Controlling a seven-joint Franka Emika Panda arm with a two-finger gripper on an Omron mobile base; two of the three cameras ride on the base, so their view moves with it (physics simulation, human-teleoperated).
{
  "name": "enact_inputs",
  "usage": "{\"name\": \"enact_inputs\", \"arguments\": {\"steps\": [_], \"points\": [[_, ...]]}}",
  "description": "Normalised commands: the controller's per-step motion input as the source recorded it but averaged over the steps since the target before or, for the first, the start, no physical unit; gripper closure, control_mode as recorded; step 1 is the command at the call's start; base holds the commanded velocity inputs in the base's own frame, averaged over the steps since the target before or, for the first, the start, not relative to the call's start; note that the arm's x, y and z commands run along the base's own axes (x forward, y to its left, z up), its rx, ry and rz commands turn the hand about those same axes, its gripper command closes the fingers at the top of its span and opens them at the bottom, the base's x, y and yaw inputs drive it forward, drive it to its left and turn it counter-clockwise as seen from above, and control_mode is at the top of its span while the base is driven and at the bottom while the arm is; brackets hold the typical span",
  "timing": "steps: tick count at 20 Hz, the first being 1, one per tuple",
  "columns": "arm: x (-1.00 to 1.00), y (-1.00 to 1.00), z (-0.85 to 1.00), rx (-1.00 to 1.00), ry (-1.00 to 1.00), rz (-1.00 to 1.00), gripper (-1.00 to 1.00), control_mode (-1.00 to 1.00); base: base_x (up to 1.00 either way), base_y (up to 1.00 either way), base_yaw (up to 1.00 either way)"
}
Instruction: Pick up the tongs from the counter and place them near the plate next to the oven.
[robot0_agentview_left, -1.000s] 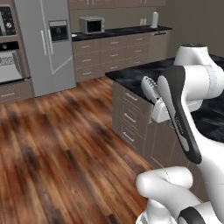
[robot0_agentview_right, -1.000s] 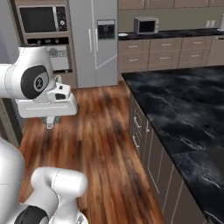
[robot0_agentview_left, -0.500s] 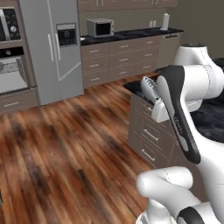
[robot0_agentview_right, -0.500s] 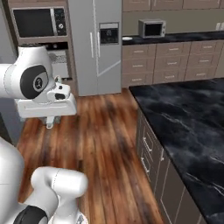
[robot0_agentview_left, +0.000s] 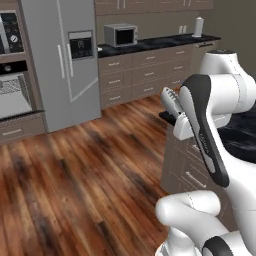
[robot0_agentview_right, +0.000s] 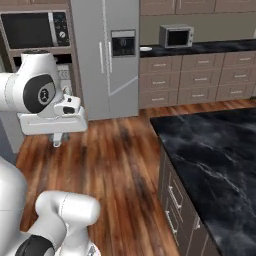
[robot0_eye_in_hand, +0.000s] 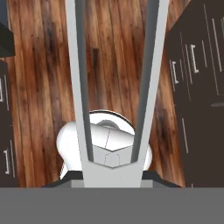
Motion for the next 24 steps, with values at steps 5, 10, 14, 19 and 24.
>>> {"name": "enact_inputs", "arguments": {"steps": [5,10,14,19,24], "points": [[0.0,0.0,0.0,0.0,0.0,0.0,1.0,1.0,1.0,0.0,-0.02],[0.0,0.0,0.0,0.0,0.0,0.0,1.0,1.0,1.0,0.0,-0.05],[0.0,0.0,0.0,0.0,0.0,0.0,1.0,1.0,1.0,0.02,-0.1],[0.0,0.0,0.0,0.0,0.0,0.0,1.0,1.0,1.0,0.25,-0.04],[0.0,0.0,0.0,0.0,0.0,0.0,1.0,1.0,1.0,0.1,0.0]]}}
